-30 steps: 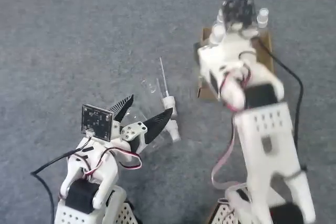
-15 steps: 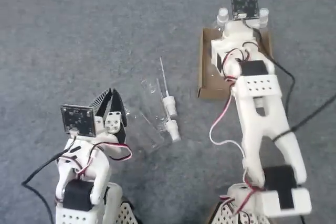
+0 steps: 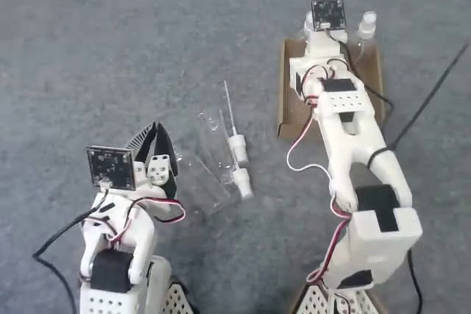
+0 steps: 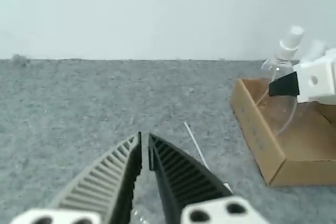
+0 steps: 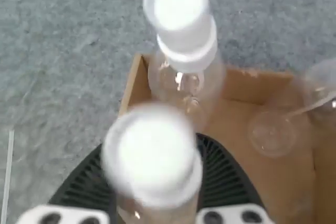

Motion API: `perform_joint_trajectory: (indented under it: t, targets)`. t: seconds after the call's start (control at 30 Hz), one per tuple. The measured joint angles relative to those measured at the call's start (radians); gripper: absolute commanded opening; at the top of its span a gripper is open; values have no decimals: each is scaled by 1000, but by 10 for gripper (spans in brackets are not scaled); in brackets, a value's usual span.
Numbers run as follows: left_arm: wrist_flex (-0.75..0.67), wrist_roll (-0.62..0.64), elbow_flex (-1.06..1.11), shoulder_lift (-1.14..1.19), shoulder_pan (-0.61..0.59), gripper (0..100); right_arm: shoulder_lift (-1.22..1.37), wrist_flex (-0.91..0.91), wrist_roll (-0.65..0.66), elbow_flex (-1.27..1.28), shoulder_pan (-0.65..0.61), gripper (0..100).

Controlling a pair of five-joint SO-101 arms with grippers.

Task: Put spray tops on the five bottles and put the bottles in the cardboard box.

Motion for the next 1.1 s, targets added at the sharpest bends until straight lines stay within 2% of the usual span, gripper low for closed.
perform_joint_trajectory:
  t: [0.17, 0.43, 1.1]
  targets:
    - [0, 0, 0, 0, 0, 11, 49, 0, 0, -64, 3, 6]
    - [0, 0, 0, 0, 0, 11, 63, -3, 98, -107, -3, 6]
    - [0, 0, 0, 0, 0, 12, 64, -3, 101, -109, -3, 6]
